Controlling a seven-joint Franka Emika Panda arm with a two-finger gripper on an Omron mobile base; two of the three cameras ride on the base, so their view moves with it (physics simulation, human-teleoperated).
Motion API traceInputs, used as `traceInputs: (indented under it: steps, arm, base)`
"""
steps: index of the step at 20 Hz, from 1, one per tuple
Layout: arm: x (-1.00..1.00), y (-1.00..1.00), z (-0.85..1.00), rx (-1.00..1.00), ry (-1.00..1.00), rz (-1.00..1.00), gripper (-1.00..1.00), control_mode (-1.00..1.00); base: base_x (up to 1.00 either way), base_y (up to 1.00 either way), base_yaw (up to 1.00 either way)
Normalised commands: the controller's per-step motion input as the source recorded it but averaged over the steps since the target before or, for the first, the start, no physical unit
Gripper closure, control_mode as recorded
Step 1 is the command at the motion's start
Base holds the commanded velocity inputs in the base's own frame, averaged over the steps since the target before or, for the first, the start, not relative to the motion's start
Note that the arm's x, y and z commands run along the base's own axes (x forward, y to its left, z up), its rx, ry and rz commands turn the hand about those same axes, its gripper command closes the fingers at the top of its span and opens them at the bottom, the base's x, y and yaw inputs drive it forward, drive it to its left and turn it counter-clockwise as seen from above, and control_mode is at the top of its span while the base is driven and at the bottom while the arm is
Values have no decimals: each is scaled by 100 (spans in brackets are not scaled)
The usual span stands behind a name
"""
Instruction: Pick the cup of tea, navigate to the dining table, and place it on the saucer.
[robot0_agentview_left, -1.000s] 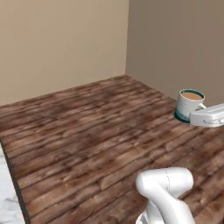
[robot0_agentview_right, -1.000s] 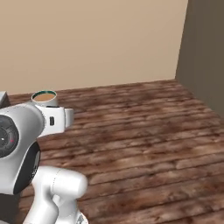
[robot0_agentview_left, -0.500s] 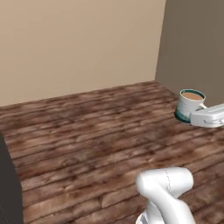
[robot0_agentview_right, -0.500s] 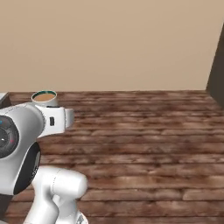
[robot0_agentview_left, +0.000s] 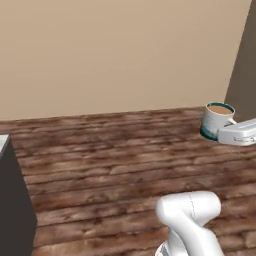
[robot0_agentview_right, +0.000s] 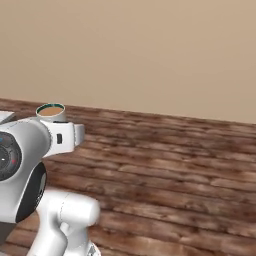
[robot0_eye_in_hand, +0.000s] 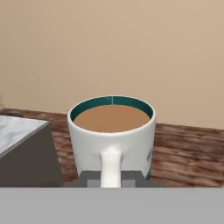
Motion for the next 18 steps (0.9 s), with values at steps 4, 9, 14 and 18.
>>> traceInputs:
  steps: [4, 9, 14, 18]
  arm:
    - [0, 0, 0, 0, 0, 0, 100, 100]
    - [0, 0, 0, 0, 0, 0, 100, 100]
    - [0, 0, 0, 0, 0, 0, 100, 100]
    - [0, 0, 0, 0, 0, 0, 100, 100]
  base:
    - [97, -41, 42]
    - [98, -40, 44]
    - [100, -35, 47]
    - [99, -36, 48]
